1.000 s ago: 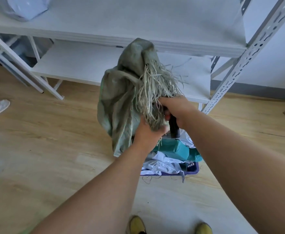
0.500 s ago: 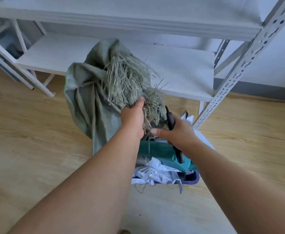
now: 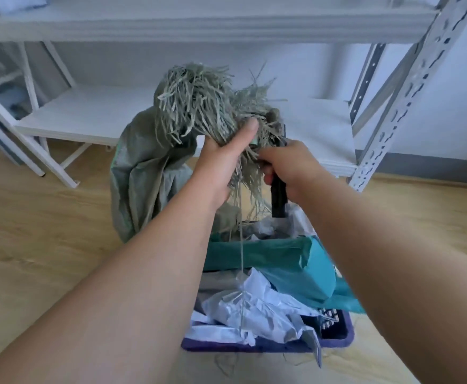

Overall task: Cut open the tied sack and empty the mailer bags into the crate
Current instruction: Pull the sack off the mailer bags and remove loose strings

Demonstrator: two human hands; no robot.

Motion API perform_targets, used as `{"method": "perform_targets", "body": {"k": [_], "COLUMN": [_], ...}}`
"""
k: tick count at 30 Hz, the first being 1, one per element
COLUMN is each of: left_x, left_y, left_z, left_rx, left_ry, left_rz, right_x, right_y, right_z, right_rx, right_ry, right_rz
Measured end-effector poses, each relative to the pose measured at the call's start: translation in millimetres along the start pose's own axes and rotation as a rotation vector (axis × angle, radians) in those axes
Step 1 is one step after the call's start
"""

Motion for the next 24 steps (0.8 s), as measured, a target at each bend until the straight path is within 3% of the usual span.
{"method": "perform_targets", "body": {"k": [5,13,24], "left_x": [-14,-44,-35], "left_y": [-33,-57,-81], "left_z": [0,-5,-30], "left_rx": [-0.142,0.203,-0.017], "left_ry": [-0.196,-0.030,0.077], "left_rz": [-0.158,-0.013,-0.027], "right_x": [-22,-23,42], "right_y": [-2,19,82], "right_z": [5,20,80], "right_rx": [-0.013,0.046,0.566], "right_ry": [-0.006,-0.024,0.189], "right_rz": [0.071,0.131,0.104]}}
Point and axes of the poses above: each hand's wrist, its own x-axis away from the middle knuckle, its own z-axis out of the back of the hand, y = z × x, the point moved 3 cm from there along -x, towards the middle knuckle, and after that the axes turned 10 degrees about x, right-handed, at the moved point
